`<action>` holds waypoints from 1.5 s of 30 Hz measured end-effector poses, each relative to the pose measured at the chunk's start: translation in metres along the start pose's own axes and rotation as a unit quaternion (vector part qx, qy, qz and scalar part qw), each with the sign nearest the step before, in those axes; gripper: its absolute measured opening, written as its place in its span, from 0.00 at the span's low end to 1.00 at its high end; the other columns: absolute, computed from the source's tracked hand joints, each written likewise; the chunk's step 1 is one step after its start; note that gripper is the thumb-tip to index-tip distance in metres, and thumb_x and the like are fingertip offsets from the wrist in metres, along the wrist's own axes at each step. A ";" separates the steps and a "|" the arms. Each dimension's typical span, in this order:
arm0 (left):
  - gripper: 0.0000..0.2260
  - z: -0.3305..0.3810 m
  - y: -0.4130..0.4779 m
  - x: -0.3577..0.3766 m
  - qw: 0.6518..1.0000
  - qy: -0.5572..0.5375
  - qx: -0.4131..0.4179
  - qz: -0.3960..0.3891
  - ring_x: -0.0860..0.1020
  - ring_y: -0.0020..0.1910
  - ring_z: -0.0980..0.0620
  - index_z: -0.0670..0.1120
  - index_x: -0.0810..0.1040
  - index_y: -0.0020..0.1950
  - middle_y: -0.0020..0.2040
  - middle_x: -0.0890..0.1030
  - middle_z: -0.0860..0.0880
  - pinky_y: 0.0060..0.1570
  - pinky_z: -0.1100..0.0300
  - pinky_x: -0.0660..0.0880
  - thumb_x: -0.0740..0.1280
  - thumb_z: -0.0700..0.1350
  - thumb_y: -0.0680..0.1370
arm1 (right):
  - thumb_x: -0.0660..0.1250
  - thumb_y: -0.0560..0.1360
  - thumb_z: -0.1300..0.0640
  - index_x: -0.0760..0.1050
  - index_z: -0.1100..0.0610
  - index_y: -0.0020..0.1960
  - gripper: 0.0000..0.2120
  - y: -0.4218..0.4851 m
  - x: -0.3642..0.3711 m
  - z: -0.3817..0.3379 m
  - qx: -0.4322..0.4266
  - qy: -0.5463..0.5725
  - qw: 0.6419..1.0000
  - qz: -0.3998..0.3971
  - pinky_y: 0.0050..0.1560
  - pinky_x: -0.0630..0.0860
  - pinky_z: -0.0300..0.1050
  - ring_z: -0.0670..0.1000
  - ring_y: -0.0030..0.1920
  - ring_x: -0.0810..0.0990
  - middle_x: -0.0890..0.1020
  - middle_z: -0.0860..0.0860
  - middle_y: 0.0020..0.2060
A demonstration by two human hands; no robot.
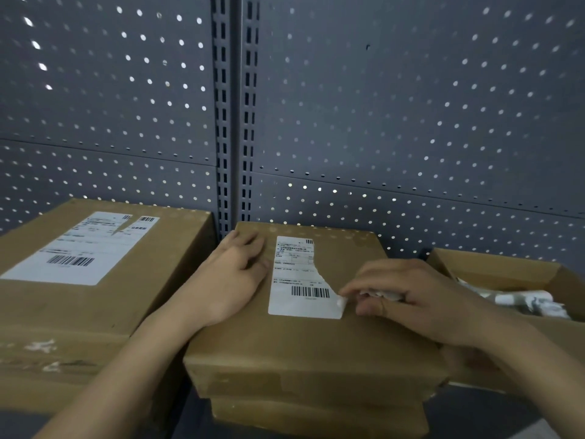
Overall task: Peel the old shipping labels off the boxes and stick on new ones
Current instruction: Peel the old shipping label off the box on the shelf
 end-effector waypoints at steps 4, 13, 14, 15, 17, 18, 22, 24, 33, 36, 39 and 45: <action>0.17 0.001 -0.003 -0.005 0.998 -0.062 -0.012 0.020 0.58 0.69 0.66 0.46 0.72 0.71 0.74 0.66 0.53 0.56 0.83 0.46 0.59 0.42 0.82 | 0.67 0.75 0.45 0.79 0.41 0.61 0.15 0.000 0.000 -0.001 0.003 -0.007 1.000 -0.016 0.54 0.73 0.35 0.39 0.53 0.78 0.78 0.36 0.50; 0.21 -0.012 -0.007 0.002 0.994 -0.068 -0.066 0.051 0.56 0.77 0.53 0.52 0.67 0.75 0.79 0.55 0.56 0.76 0.53 0.54 0.61 0.47 0.82 | 0.66 0.77 0.47 0.80 0.45 0.48 0.05 0.018 0.002 -0.007 -0.019 -0.010 1.000 -0.001 0.51 0.75 0.44 0.41 0.50 0.78 0.79 0.38 0.47; 0.21 -0.012 -0.006 0.002 0.994 -0.067 -0.066 0.048 0.56 0.77 0.52 0.53 0.67 0.75 0.79 0.54 0.57 0.76 0.53 0.54 0.61 0.47 0.82 | 0.66 0.78 0.49 0.80 0.46 0.48 0.04 0.021 0.003 -0.008 -0.022 -0.017 1.000 -0.005 0.52 0.75 0.44 0.41 0.51 0.77 0.78 0.38 0.47; 0.20 -0.013 -0.006 0.002 0.995 -0.067 -0.066 0.046 0.56 0.77 0.53 0.53 0.67 0.75 0.79 0.53 0.57 0.75 0.54 0.54 0.60 0.47 0.82 | 0.66 0.78 0.50 0.79 0.47 0.48 0.04 0.026 0.004 -0.009 -0.024 -0.016 1.000 -0.009 0.53 0.74 0.44 0.41 0.51 0.77 0.78 0.39 0.47; 0.20 -0.012 -0.006 0.001 0.995 -0.071 -0.062 0.040 0.55 0.77 0.54 0.53 0.66 0.75 0.79 0.52 0.58 0.74 0.58 0.53 0.60 0.47 0.82 | 0.66 0.79 0.54 0.80 0.50 0.48 0.04 0.034 0.006 -0.012 -0.032 -0.003 0.999 -0.008 0.53 0.74 0.44 0.41 0.50 0.77 0.79 0.40 0.46; 0.20 -0.011 -0.005 0.001 0.995 -0.069 -0.060 0.038 0.55 0.77 0.54 0.53 0.66 0.75 0.79 0.51 0.58 0.73 0.60 0.52 0.60 0.47 0.82 | 0.67 0.78 0.56 0.80 0.51 0.48 0.03 0.038 0.007 -0.013 -0.038 0.003 0.999 -0.002 0.52 0.75 0.44 0.41 0.50 0.77 0.79 0.40 0.46; 0.19 -0.012 -0.004 0.001 0.996 -0.052 -0.054 0.039 0.53 0.78 0.54 0.52 0.68 0.74 0.79 0.51 0.56 0.69 0.65 0.51 0.59 0.47 0.83 | 0.67 0.74 0.66 0.80 0.55 0.47 0.08 0.053 0.008 -0.012 -0.047 0.025 0.998 0.014 0.43 0.77 0.44 0.39 0.43 0.77 0.80 0.42 0.45; 0.19 -0.013 -0.003 0.001 0.997 -0.049 -0.052 0.041 0.53 0.78 0.55 0.52 0.69 0.74 0.79 0.52 0.54 0.68 0.66 0.50 0.59 0.47 0.82 | 0.68 0.72 0.71 0.81 0.55 0.46 0.12 0.059 0.008 -0.011 -0.052 0.021 0.998 0.023 0.39 0.76 0.44 0.37 0.39 0.76 0.80 0.42 0.44; 0.18 -0.008 -0.001 0.002 0.998 -0.022 -0.051 0.042 0.55 0.78 0.51 0.51 0.70 0.73 0.80 0.52 0.50 0.65 0.70 0.49 0.59 0.46 0.82 | 0.71 0.75 0.60 0.82 0.54 0.44 0.03 0.075 0.014 -0.009 -0.057 0.060 0.996 0.025 0.50 0.76 0.44 0.45 0.47 0.79 0.81 0.44 0.44; 0.18 -0.004 -0.001 0.001 0.998 -0.012 -0.045 0.042 0.57 0.77 0.50 0.50 0.70 0.73 0.80 0.53 0.51 0.63 0.72 0.50 0.58 0.44 0.82 | 0.71 0.75 0.59 0.82 0.52 0.44 0.03 0.080 0.014 -0.008 -0.053 0.068 0.996 0.021 0.50 0.76 0.44 0.45 0.47 0.80 0.81 0.44 0.43; 0.19 -0.003 -0.001 0.001 0.998 -0.006 -0.046 0.041 0.56 0.78 0.50 0.50 0.69 0.74 0.80 0.52 0.50 0.64 0.71 0.49 0.58 0.44 0.83 | 0.71 0.75 0.59 0.82 0.51 0.45 0.03 0.085 0.014 -0.008 -0.053 0.095 0.994 0.016 0.50 0.77 0.48 0.46 0.47 0.80 0.81 0.44 0.43; 0.19 -0.004 0.001 0.002 0.998 0.004 -0.042 0.035 0.55 0.78 0.50 0.49 0.69 0.74 0.80 0.53 0.50 0.65 0.69 0.49 0.58 0.44 0.83 | 0.72 0.74 0.56 0.81 0.49 0.45 0.03 0.099 0.018 -0.007 -0.060 0.108 0.992 -0.006 0.49 0.75 0.41 0.43 0.46 0.79 0.80 0.39 0.41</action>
Point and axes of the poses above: each hand's wrist, its own y-axis towards the middle knuckle, its own x-axis out of the palm, z = x × y, the point moved 1 cm from there along y, towards the middle knuckle
